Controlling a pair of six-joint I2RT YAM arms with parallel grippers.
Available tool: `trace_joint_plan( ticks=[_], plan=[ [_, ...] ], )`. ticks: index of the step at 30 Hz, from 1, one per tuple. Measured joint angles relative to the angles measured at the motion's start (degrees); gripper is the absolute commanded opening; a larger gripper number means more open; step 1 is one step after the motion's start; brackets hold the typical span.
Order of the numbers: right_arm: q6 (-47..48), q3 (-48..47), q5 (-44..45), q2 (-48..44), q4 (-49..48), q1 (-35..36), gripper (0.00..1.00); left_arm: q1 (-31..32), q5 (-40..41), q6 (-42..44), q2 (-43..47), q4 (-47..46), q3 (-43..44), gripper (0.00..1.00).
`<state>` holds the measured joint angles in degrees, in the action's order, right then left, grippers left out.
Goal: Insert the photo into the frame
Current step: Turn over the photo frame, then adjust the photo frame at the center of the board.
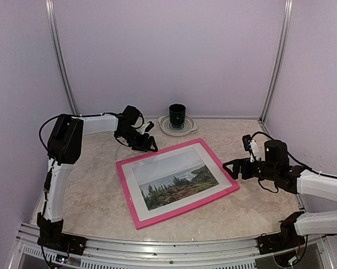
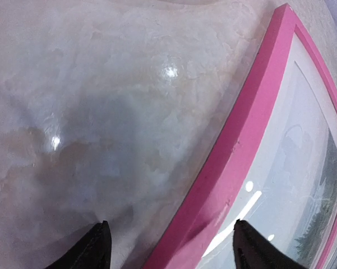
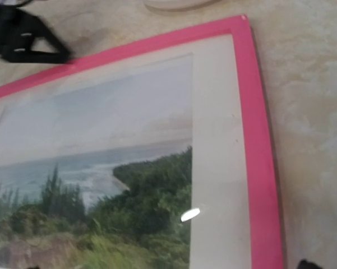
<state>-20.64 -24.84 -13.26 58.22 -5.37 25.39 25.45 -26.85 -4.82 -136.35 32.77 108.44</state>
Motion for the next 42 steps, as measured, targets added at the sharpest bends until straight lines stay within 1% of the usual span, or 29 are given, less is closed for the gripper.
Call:
trace_joint_plan(
  ticks=[1,2,5,10,13,15,19,21,24,28,33,36,42],
  plan=[
    [0.02,-0.02,0.13,0.59,0.02,0.00,0.99,0.15,1.05,-1.68,2.99,-1.03,-4.02,0.97],
    [0.07,-0.15,0.39,1.44,0.22,0.00,0.99,0.26,2.08,-2.95,5.92,-2.23,-7.85,0.99],
    [0.26,-0.72,0.92,3.50,1.03,0.00,0.99,0.87,6.14,-7.48,17.00,-3.74,-17.49,0.99],
    [0.87,-2.56,1.68,6.71,1.29,0.00,0.99,2.60,13.31,-13.38,33.77,-9.99,-26.38,0.99],
    [1.18,-4.22,1.99,8.98,1.25,-0.09,0.99,3.80,17.49,-17.44,41.46,-13.14,-32.33,0.99],
    [1.29,-5.33,2.14,10.71,1.25,-0.50,0.99,4.98,21.49,-20.92,44.78,-13.49,-36.13,0.99],
    [1.33,-7.34,1.73,14.08,1.25,-1.53,0.99,9.16,30.51,-28.20,47.67,-11.56,-41.77,0.99],
    [1.31,-8.09,1.31,15.23,1.27,-2.29,0.99,11.41,33.77,-31.91,48.65,-10.08,-44.46,0.99],
    [1.33,-8.79,0.61,16.48,1.29,-2.97,0.99,12.87,35.93,-37.35,51.06,-8.52,-48.63,0.99],
    [1.36,-9.75,-0.46,18.56,1.33,-3.96,0.99,12.74,37.77,-44.59,55.93,-7.23,-54.95,0.99],
    [1.31,-10.03,-2.51,21.55,1.22,-4.81,0.99,12.74,38.95,-50.21,60.72,-7.08,-60.28,0.99],
    [1.31,-10.03,-3.72,23.17,1.22,-4.90,0.99,12.74,39.26,-52.48,61.53,-8.02,-62.29,0.99],
    [1.33,-10.03,-4.50,24.90,1.14,-4.92,0.99,12.74,38.36,-54.40,60.48,-12.02,-65.24,0.99]
  ],
)
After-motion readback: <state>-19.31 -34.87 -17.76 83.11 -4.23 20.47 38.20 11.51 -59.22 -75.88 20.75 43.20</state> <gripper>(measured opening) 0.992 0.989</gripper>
